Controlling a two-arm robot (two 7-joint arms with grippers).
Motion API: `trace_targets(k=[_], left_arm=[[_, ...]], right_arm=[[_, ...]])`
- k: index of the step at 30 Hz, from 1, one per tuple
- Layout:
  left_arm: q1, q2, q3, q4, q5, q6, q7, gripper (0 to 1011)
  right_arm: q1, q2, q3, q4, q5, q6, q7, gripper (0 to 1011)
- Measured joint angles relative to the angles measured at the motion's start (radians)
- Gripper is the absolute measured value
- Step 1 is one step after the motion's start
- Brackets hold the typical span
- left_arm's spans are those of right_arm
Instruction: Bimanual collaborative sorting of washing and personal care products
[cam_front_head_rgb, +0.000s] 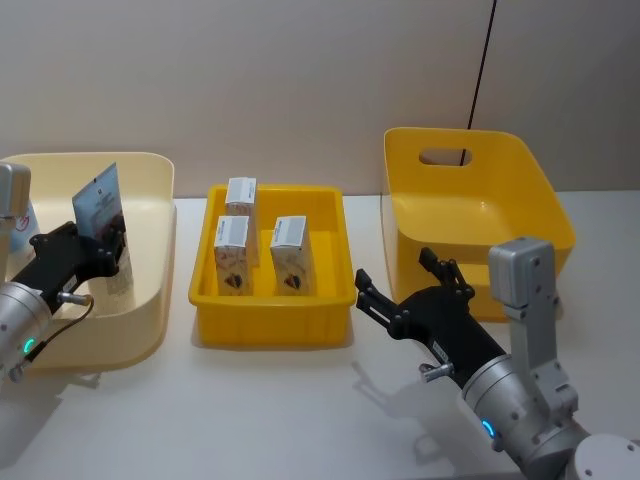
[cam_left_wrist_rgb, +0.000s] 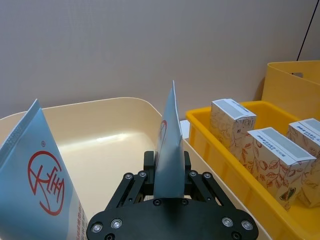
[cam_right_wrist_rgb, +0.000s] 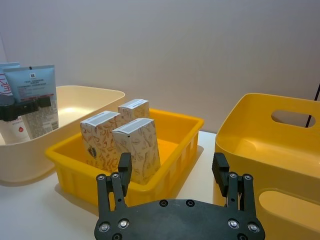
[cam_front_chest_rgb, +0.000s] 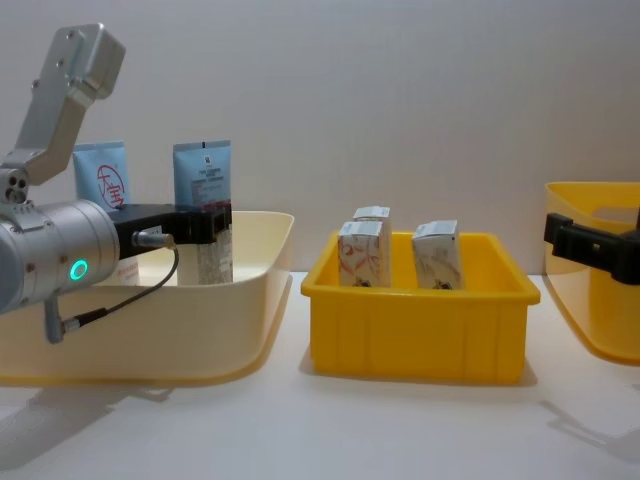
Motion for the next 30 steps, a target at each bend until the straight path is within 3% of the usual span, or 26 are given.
trace_targets(k=[15,30], left_arm=[[0.012,0.016,-0.030,-0.023,-0.021,-0.065,-0.061,256],[0.016,0.064,-0.074,-0.105,-0.115,-0.114,-0.208,256]], right_arm=[[0.000,0.000,0.000,0.000,0.000,0.000,0.000,1001],[0.000,0.000,0.000,0.000,0.000,0.000,0.000,1001]])
